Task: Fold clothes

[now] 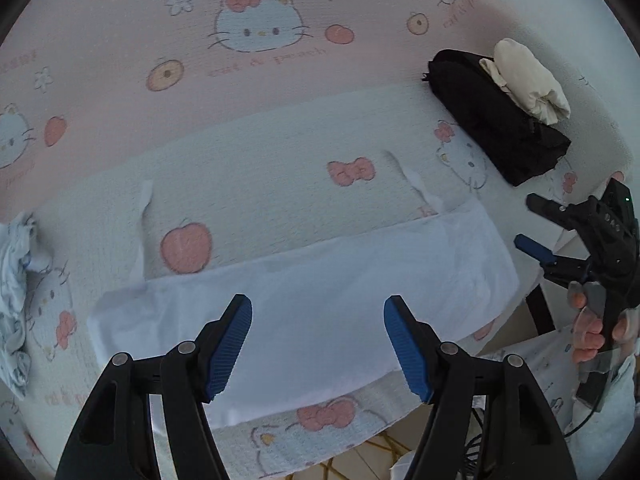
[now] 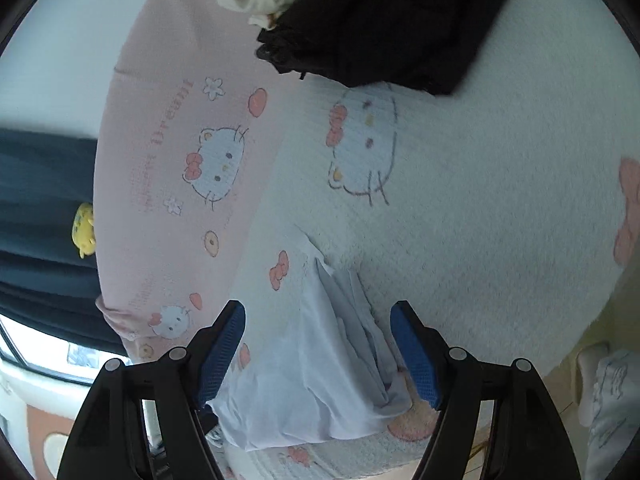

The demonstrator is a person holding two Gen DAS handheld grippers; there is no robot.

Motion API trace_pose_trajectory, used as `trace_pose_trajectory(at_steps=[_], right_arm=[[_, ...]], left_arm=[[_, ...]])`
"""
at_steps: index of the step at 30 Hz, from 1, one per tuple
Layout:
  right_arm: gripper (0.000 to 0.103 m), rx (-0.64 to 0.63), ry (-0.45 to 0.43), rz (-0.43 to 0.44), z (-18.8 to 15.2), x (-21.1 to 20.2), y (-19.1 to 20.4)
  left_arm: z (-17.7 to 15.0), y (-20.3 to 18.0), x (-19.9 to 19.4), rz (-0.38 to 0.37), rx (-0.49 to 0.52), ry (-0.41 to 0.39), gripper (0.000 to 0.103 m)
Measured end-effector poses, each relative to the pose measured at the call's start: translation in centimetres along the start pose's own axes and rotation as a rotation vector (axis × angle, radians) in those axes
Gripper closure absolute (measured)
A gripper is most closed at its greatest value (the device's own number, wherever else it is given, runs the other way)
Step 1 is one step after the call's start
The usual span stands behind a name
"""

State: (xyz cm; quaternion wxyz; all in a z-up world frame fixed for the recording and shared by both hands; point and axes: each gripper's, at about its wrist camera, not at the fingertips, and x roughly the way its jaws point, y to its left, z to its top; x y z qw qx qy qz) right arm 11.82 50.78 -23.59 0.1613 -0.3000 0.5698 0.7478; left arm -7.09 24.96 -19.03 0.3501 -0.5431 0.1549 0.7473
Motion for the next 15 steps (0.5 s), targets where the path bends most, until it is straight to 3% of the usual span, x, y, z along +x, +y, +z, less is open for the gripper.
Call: trace_pose_trajectory(at_steps=[3, 7, 10, 15], right_arm=[[0.028, -0.139, 0.045, -0.075, 1.2, 0.8, 1.8], [0.028, -0.330, 0.113, -0.144, 1.6, 2.3, 4.0], [0.028, -0.472, 0.129, -0.247, 2.3, 4.2, 5.7], [0.028, -0.556, 0.180, -0.319, 3.3, 6.6, 6.6]], left_arm=[[2.7, -1.6, 1.4, -0.117, 0.003, 0.028, 0.036], [6.0, -4.2, 3.7, -0.150, 0.055, 0.052, 0.036], [8.3, -5.0, 5.4, -0.160, 0.060, 0.085, 0.036], [10.5, -2.4, 8.0, -0.297, -0.130, 0.142, 0.036]])
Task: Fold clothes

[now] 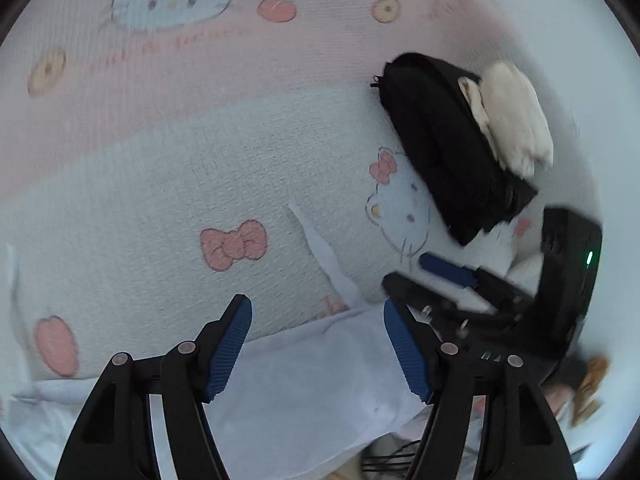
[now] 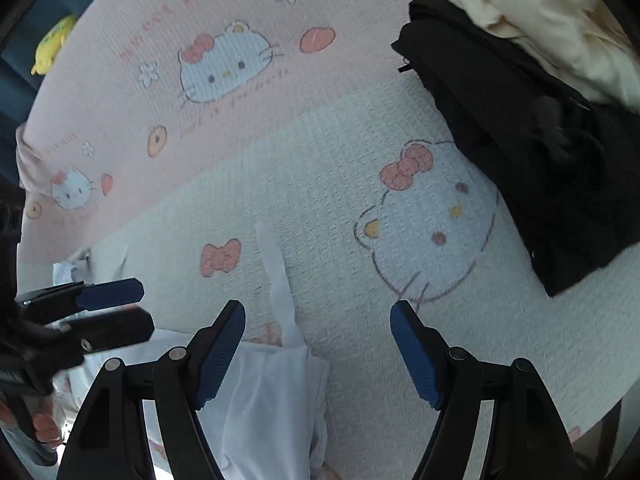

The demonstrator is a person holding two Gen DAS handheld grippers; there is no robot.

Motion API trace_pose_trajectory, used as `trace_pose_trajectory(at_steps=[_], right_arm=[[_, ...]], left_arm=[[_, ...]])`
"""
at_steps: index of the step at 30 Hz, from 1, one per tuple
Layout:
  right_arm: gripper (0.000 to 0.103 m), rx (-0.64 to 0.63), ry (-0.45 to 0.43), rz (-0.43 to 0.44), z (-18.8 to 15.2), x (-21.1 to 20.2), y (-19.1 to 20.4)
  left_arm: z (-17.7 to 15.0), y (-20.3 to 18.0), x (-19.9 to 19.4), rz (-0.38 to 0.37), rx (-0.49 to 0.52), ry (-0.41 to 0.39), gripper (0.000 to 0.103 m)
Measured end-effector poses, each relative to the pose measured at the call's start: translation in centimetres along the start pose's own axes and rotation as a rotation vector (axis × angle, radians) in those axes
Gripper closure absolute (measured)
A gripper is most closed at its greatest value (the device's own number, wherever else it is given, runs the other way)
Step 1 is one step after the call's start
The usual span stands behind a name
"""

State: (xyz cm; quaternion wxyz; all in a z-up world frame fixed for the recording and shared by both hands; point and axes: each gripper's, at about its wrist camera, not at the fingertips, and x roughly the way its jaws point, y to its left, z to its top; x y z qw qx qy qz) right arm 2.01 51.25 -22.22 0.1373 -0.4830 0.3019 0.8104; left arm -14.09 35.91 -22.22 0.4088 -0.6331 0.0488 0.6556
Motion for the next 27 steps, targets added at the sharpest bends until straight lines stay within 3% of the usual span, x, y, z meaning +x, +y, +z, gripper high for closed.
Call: trace_pose_trajectory(at_steps=[6, 10, 14, 16, 18, 21, 25, 26, 27], right_arm=[[0.028, -0.104, 0.083, -0.012, 0.1, 1.8, 1.1], [0.029, -0.085, 0.115, 0.048, 0.1, 2.3, 0.1], [0.029, -0.095, 0.089, 0.052, 0.1, 1.8, -0.4], [0.039, -0.097, 0.071, 0.047, 0.2, 2.0, -0.5], [0.042, -0.117, 0.087, 0.030, 0.4, 2.6, 0.0], [0.042, -0.162, 0.106, 0.011, 0.5, 3.4, 1.0], [0.043, -0.177, 0.139, 0.080, 1.0, 3.9, 1.7], [0.043, -0.174, 0.146, 0.096, 1.0, 3.9, 1.5], [0.043, -0.170, 0.153, 0.112, 1.1, 4.0, 1.3]], left_arm=[[2.4, 2.7, 3.1, -0.197, -0.232, 0.025, 0.036], [3.9, 3.5, 5.5, -0.250, -0.337, 0.026, 0.036], [4.6, 2.4, 7.8, -0.189, -0.300, 0.058, 0.036], [4.8, 1.7, 8.2, -0.154, -0.260, 0.048, 0.036], [4.9, 1.0, 8.6, -0.119, -0.220, 0.039, 0.036], [4.9, 0.9, 8.9, -0.152, -0.227, 0.022, 0.037], [4.3, 2.0, 8.7, -0.221, -0.249, -0.013, 0.037], [4.0, 2.2, 8.6, -0.234, -0.253, -0.016, 0.042], [3.8, 2.4, 8.6, -0.236, -0.259, -0.012, 0.052]])
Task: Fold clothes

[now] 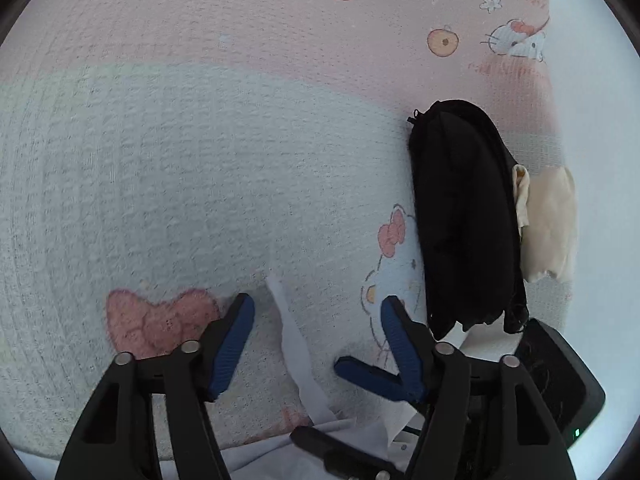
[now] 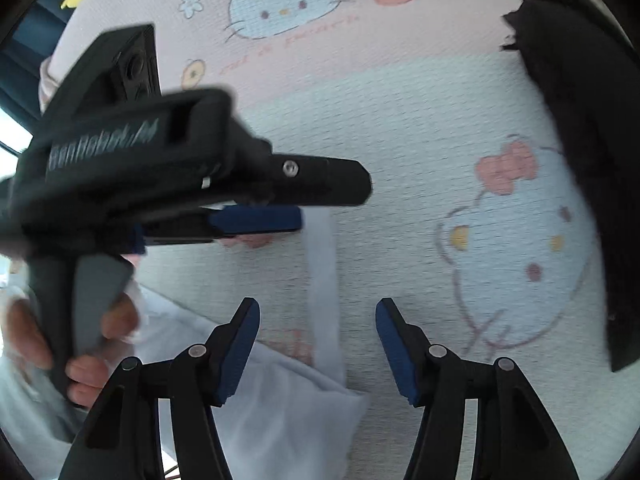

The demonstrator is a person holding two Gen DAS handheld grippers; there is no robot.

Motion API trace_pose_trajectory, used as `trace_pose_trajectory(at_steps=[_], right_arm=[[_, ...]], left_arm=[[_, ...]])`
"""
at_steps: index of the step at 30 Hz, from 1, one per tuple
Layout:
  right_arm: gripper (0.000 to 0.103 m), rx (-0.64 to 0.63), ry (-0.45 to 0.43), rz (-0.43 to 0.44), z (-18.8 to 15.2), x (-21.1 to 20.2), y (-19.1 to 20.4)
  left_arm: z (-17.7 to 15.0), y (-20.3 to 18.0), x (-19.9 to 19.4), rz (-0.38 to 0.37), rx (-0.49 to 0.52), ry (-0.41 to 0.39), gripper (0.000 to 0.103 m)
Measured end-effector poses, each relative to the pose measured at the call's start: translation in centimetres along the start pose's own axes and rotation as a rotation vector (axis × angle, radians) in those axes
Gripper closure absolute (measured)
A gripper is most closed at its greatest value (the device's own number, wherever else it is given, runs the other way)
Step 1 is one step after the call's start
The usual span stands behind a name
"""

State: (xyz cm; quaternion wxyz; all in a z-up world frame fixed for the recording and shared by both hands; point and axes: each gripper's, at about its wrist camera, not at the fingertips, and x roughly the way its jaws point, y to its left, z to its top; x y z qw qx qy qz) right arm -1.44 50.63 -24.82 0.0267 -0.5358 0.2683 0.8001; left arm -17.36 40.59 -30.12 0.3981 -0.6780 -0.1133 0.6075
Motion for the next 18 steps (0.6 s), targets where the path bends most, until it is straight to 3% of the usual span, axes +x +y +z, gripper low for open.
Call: trace_pose_trajectory(at_steps=[2, 3, 8, 11, 12, 13, 14, 18], right_arm=[[0.045, 0.008, -0.012, 0.007, -0.1, 0.0, -0.7], [0.045, 0.011, -0.029, 0.021, 0.0, 0.0, -0.9], [0.047, -0.102, -0.074, -0.005, 0.7, 0.6, 0.2], [0.066, -0.153, -0.099, -0.077, 1.0, 1.3, 1.1], [0.075, -0.143, -0.101, -0.083, 1.2, 1.3, 1.1], [0.092, -0.128, -0.099, -0.078, 1.4, 1.4, 0.9], [0.096, -0.114, -0.098, -0.070, 1.5, 1.5, 0.7], [0.100, -0.084, -0.099, -0.065, 1.8, 1.5, 0.4]], left_arm=[[-0.4, 0.5, 0.1, 0.005, -0.004, 0.014, 0.068], [-0.5, 0.5, 0.0, 0.007, 0.011, 0.009, 0.071], [-0.7, 0.6, 0.0, 0.005, 0.021, 0.000, 0.072], [-0.7, 0.2, 0.2, 0.035, 0.056, 0.004, 0.072], [-0.7, -0.1, 0.3, 0.050, 0.073, 0.004, 0.072], [-0.7, -0.4, 0.4, 0.065, 0.091, 0.005, 0.072], [-0.8, -0.7, 0.4, 0.082, 0.103, 0.002, 0.072], [-1.0, -0.2, 0.7, 0.030, 0.043, 0.010, 0.072]])
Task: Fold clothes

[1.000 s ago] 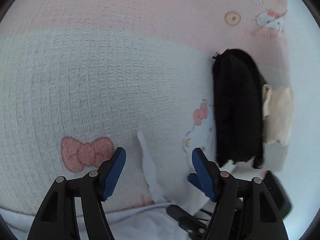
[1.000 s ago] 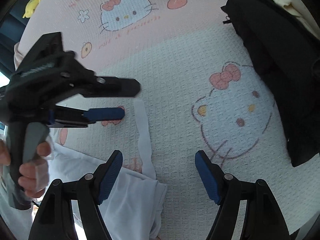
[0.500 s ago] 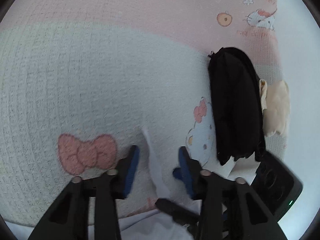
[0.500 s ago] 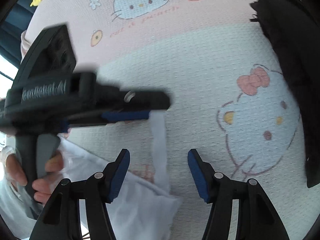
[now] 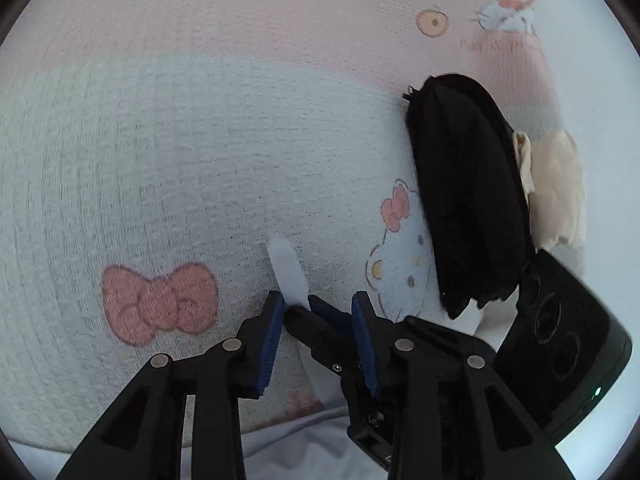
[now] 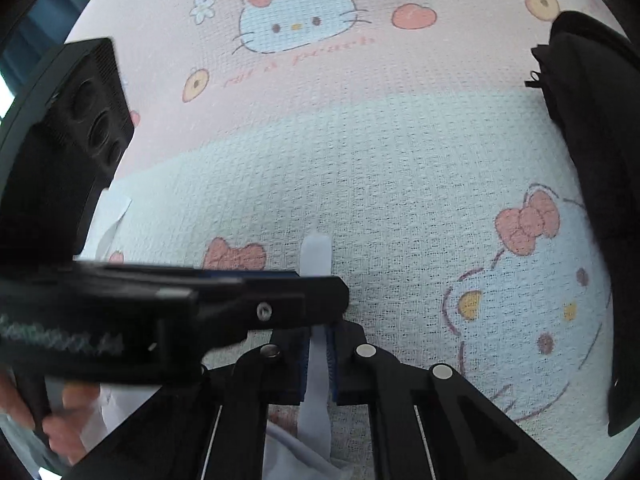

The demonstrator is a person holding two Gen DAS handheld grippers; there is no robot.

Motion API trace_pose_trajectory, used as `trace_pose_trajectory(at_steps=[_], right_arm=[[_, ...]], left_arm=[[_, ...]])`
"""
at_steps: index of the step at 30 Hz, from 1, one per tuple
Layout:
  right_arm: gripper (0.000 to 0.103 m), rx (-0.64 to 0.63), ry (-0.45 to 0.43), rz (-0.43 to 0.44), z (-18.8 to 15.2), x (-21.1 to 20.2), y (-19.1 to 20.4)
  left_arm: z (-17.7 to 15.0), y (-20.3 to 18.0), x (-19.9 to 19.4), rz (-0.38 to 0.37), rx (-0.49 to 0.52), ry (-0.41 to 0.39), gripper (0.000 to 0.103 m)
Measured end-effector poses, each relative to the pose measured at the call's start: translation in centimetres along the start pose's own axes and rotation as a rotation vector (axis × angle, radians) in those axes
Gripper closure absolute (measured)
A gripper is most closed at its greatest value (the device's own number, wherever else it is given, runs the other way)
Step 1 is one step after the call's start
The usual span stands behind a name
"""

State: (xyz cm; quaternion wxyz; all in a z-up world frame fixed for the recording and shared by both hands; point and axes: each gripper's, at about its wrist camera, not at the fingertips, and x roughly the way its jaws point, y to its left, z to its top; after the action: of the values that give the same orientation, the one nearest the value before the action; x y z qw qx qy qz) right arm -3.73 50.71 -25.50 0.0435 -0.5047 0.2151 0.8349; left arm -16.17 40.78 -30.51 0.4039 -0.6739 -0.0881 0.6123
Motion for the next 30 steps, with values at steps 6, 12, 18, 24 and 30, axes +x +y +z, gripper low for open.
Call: trace_pose_trajectory(at_steps=[6, 12, 18, 24, 30], right_arm=[[0.101, 0.039, -0.016, 0.089, -0.1, -0.7, -0.4], [0.101, 0.020, -0.051, 0.156, -1.9, -2.1, 1.2], [0.101, -0.025, -0.078, 0.178, -2.6, -3.3, 2.0], [0.101, -0.035, -0.065, 0.156, -2.4, -3.4, 1.6], [0.101, -0.046, -0.093, 0.175, -3.3, -4.2, 1.1]], left_arm=[[-0.5, 0.8, -1.2, -0.022, -0.027, 0.000, 0.071], [-0.9, 0.5, -3.1, -0.048, -0.007, -0.025, 0.071], [-1.2, 0.0, -3.0, -0.038, 0.016, 0.003, 0.071], [-2.3, -1.6, -4.0, -0.035, 0.101, -0.058, 0.074], [-3.4, -3.2, -3.9, -0.001, 0.210, -0.082, 0.091]])
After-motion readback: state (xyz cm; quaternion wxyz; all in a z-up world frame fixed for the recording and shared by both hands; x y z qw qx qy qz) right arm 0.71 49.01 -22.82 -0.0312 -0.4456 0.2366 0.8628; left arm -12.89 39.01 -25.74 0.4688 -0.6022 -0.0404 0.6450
